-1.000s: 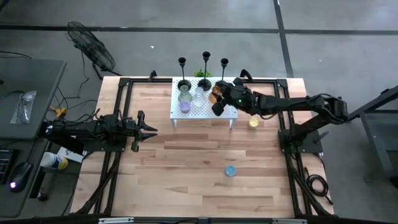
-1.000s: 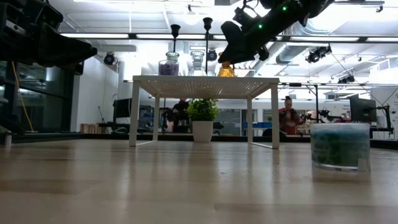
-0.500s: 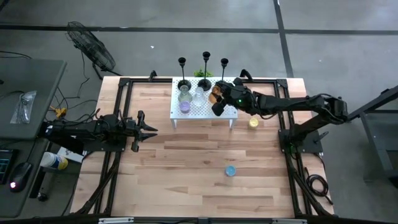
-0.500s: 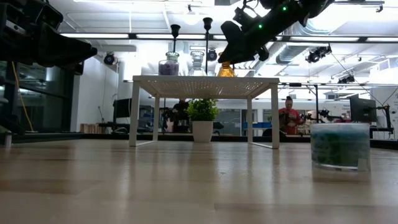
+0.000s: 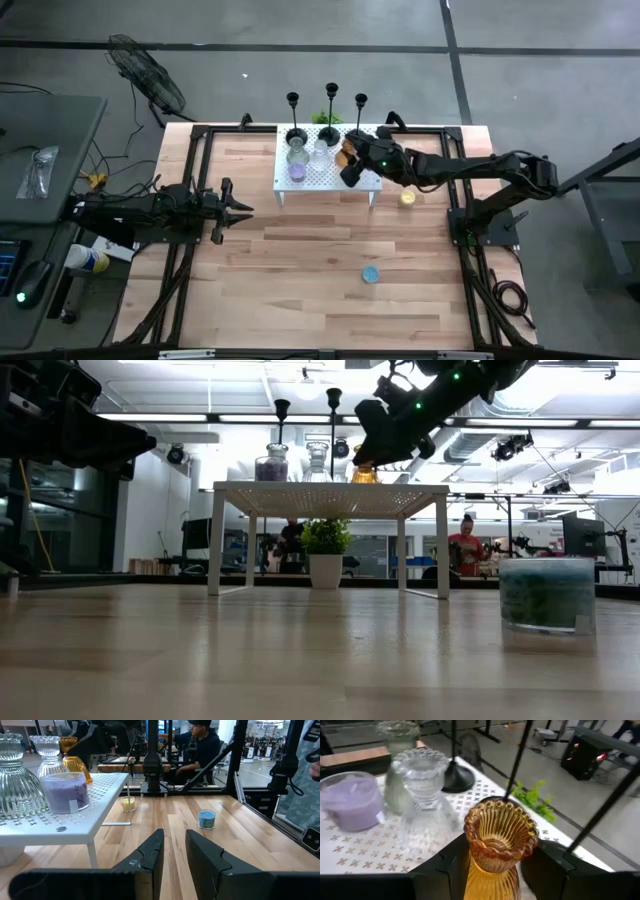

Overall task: Pick & Place candle stick holders
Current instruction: Put the orange candle holder on the shelf aligned with the transparent candle holder

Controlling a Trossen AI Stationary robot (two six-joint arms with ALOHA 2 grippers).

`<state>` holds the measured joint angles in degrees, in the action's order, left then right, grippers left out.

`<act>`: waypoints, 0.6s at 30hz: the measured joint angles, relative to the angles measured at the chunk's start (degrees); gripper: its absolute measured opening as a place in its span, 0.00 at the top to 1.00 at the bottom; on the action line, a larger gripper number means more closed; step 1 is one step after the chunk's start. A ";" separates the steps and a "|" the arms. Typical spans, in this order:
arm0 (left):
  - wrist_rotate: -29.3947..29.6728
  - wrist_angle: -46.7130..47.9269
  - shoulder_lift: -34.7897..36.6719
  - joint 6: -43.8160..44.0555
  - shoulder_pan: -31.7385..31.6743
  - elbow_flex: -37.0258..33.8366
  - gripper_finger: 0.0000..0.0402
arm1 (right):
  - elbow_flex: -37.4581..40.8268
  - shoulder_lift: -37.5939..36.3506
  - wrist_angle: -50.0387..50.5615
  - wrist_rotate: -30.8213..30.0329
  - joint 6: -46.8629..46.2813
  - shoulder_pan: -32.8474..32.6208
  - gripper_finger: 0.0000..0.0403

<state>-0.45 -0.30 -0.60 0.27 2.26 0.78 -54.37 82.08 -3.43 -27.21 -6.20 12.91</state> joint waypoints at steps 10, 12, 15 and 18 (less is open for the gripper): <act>0.00 0.00 0.00 0.00 -0.02 0.00 0.81 | 0.00 -0.74 -0.72 -4.62 -2.17 -0.20 0.59; 0.01 0.01 0.00 0.00 -0.02 0.00 0.81 | 0.00 -0.74 -0.71 -4.12 -2.95 -0.23 0.59; 0.02 0.00 0.00 0.00 -0.02 0.00 0.81 | 0.00 -0.74 -0.67 -3.22 -2.90 -0.76 0.59; 0.00 0.02 0.00 0.00 -0.02 0.00 0.81 | 0.00 -0.74 -0.69 -2.65 -2.90 -1.05 0.59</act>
<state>-0.45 -0.28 -0.60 0.27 2.24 0.78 -54.37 81.34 -4.12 -29.86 -9.09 11.86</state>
